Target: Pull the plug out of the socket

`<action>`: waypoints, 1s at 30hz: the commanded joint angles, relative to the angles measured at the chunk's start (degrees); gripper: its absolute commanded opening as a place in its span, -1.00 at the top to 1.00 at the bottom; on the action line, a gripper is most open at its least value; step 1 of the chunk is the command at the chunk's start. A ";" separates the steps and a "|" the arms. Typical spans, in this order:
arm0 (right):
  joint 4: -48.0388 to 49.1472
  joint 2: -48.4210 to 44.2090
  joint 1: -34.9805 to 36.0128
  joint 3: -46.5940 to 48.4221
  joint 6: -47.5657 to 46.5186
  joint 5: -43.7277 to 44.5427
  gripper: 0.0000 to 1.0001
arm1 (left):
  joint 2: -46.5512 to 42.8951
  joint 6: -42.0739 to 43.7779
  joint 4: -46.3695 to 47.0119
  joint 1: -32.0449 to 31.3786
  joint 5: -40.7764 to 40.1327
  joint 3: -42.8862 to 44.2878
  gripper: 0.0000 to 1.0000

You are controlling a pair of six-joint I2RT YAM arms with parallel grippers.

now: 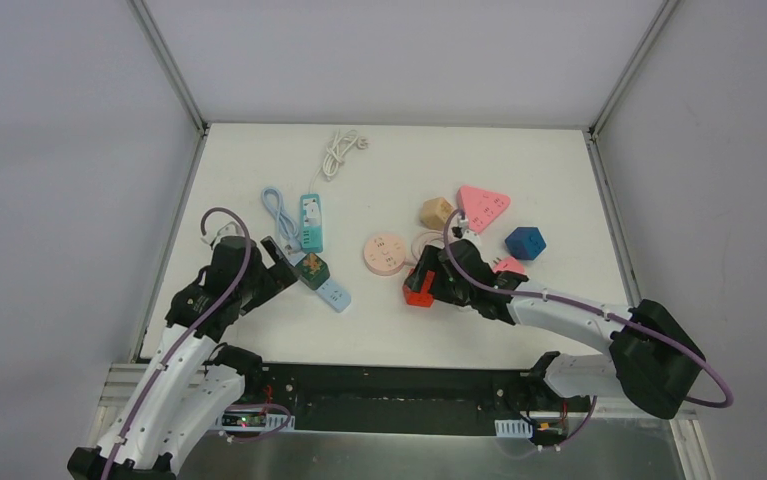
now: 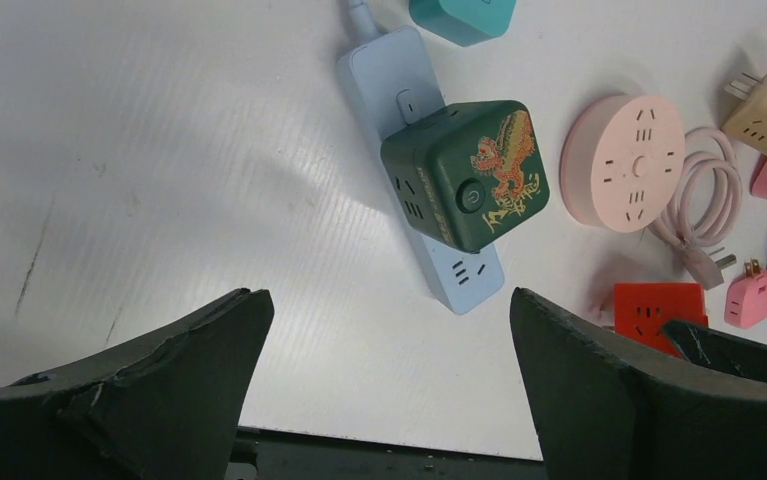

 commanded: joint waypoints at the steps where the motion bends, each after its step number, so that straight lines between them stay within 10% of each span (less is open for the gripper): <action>1: -2.70 -2.06 -0.28 -0.16 -0.19 3.94 -0.79 | 0.18 1.54 -1.48 0.56 -2.16 1.68 -0.93; 17: -6.82 -10.74 -0.30 6.24 -11.05 6.76 -0.87 | 2.44 0.48 -3.42 0.55 -5.60 3.84 -0.91; 30: 1.65 24.02 10.43 32.54 -25.95 -0.58 -0.78 | 7.58 1.34 0.75 4.18 -7.59 3.77 -0.90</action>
